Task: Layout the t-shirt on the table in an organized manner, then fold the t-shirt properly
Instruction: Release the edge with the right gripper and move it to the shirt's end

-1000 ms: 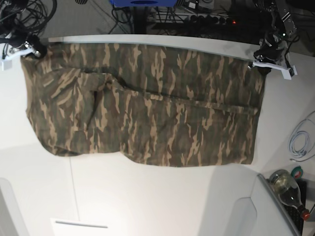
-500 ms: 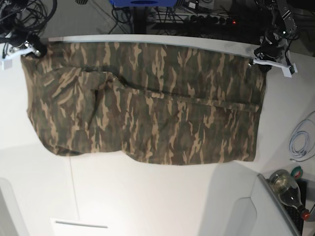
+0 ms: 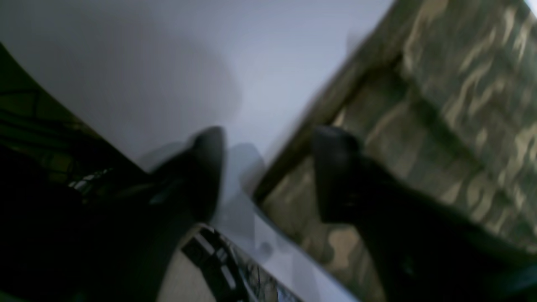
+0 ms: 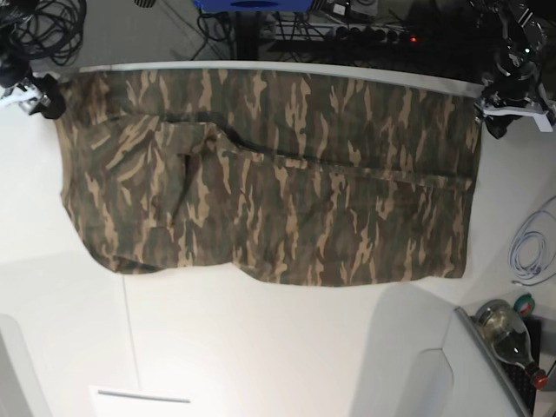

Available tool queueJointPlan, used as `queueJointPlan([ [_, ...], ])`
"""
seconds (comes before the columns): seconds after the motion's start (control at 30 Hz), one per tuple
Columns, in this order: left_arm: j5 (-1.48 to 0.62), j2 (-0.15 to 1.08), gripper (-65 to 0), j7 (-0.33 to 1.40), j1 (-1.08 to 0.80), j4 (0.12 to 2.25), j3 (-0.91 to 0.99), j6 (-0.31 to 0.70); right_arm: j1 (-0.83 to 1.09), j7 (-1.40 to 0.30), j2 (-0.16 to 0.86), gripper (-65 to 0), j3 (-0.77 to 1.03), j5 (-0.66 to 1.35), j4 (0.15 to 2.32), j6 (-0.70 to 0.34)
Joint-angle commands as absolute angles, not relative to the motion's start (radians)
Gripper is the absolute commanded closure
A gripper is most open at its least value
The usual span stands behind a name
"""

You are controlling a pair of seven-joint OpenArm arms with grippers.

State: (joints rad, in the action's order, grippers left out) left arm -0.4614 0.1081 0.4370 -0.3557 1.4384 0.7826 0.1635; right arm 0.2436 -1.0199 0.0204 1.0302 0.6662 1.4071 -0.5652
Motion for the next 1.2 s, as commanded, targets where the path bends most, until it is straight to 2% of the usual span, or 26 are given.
queueJointPlan([
  [0.0, -0.467, 0.124, -39.3, 0.421, -0.357, 1.463, 0.788, 0.171, 0.234, -0.992, 0.047, -38.0, 1.032, 0.680, 1.423, -0.568],
  [0.07, -0.467, 0.124, -42.5, 0.421, -0.346, 1.500, 0.786, 0.171, 0.231, -0.943, 0.071, -38.0, 1.024, 0.680, 1.417, -0.567],
  [0.17, -0.469, 0.120, -42.8, 0.421, -0.343, 1.575, 0.786, 0.171, 0.186, -0.865, 0.130, -38.0, 0.997, 0.677, 1.411, -0.567],
  [0.3, -0.469, 0.113, -40.6, 0.449, -0.315, 1.658, 0.725, 0.171, 0.053, -0.762, 0.282, -38.1, 0.785, 0.611, 1.268, -0.568],
  [0.33, -0.467, 0.114, -35.2, 0.472, -0.309, 1.666, 0.677, 0.171, 0.001, -0.711, 0.320, -38.0, 0.716, 0.588, 1.193, -0.568],
  [0.37, -0.467, 0.116, -26.8, 0.484, -0.308, 1.666, 0.634, 0.171, -0.056, -0.654, 0.352, -38.0, 0.650, 0.561, 1.118, -0.568],
  [0.4, -0.463, 0.116, -16.8, 0.489, -0.306, 1.664, 0.596, 0.171, -0.111, -0.599, 0.374, -38.0, 0.588, 0.535, 1.046, -0.568],
  [0.43, -0.460, 0.116, -3.8, 0.487, -0.306, 1.662, 0.556, 0.171, -0.170, -0.538, 0.395, -38.0, 0.522, 0.504, 0.964, -0.568],
  [0.47, -0.460, 0.116, 0.0, 0.487, -0.306, 1.661, 0.521, 0.171, -0.232, -0.484, 0.410, -38.1, 0.463, 0.478, 0.881, -0.568],
  [0.6, -0.458, 0.116, 0.0, 0.487, -0.320, 1.638, 0.458, 0.171, -0.441, -0.337, 0.429, -38.3, 0.288, 0.381, 0.568, -0.568],
  [0.7, -0.458, 0.117, 0.0, 0.487, -0.320, 1.601, 0.469, 0.171, -0.524, -0.246, 0.421, -38.3, 0.208, 0.338, 0.412, -0.568],
  [1.17, -0.458, 0.177, 0.0, 0.487, -0.317, 1.532, 0.476, 0.171, -0.473, -0.216, 0.397, -36.6, 0.145, 0.329, 0.383, -0.568],
])
